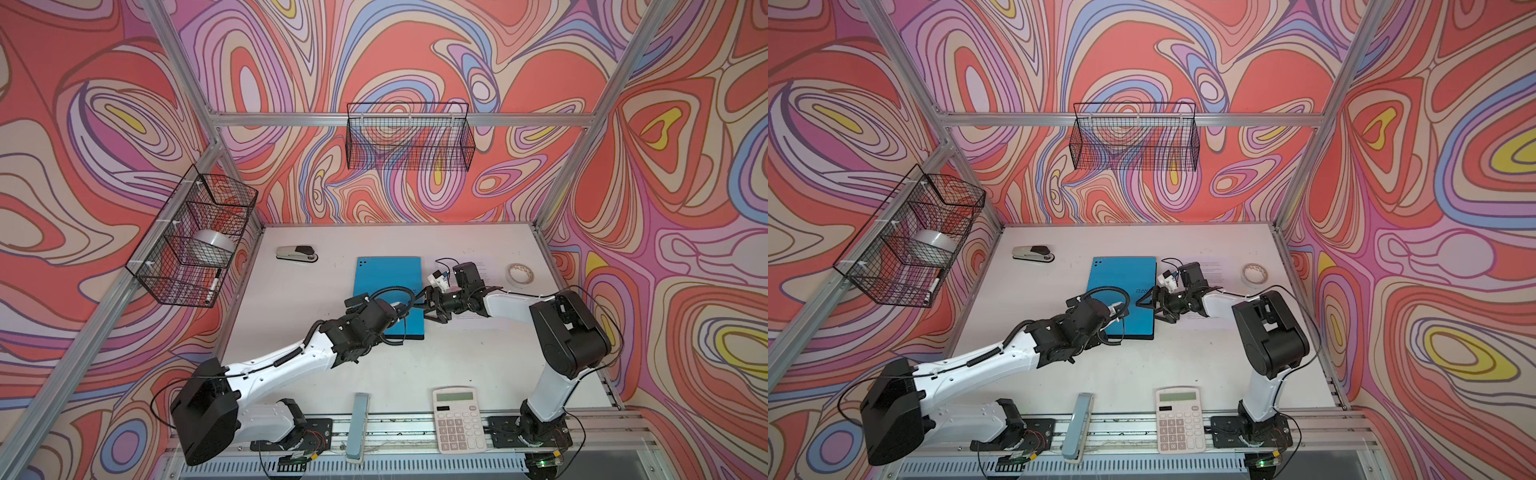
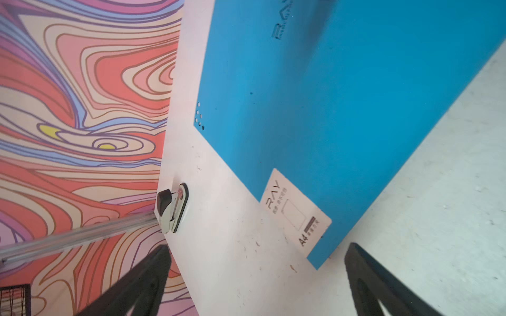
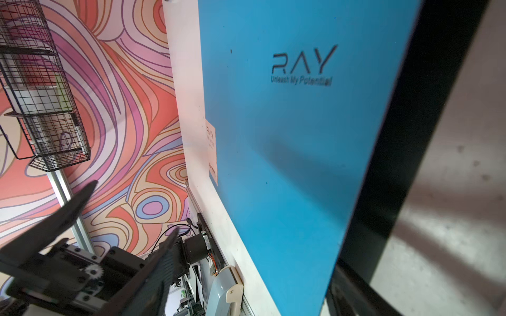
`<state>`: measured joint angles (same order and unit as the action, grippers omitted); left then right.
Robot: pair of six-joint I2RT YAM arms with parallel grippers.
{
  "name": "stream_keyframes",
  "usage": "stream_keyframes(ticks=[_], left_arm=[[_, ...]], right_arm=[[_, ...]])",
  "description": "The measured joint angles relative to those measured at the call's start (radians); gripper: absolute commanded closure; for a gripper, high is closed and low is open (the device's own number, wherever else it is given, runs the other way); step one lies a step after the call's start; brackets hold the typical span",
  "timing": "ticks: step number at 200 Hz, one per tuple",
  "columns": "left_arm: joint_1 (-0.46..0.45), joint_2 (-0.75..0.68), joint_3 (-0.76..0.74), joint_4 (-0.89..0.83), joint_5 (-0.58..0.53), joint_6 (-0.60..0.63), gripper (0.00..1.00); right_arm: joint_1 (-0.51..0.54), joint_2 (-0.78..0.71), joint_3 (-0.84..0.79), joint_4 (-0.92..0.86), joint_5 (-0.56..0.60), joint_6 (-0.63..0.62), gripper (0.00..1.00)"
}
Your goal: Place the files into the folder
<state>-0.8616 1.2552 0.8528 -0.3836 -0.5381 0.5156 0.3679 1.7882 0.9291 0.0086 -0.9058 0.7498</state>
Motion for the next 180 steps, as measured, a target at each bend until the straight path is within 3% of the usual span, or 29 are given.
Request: stream_keyframes(ticks=[66,131,180], left_arm=[[0.246,-0.080,0.245,-0.203,0.181,-0.147,0.00],[0.475,0.141,0.623,-0.397,0.463,-0.365,0.00],[0.513,0.269,0.783,-0.463,0.634,-0.478,0.00]], right_arm=[[0.021,-0.074,0.011,0.019,-0.006,0.034,0.13],[0.095,-0.098,0.157,-0.036,0.009,0.022,0.12],[0.164,-0.093,0.268,-0.054,0.044,0.022,0.12]])
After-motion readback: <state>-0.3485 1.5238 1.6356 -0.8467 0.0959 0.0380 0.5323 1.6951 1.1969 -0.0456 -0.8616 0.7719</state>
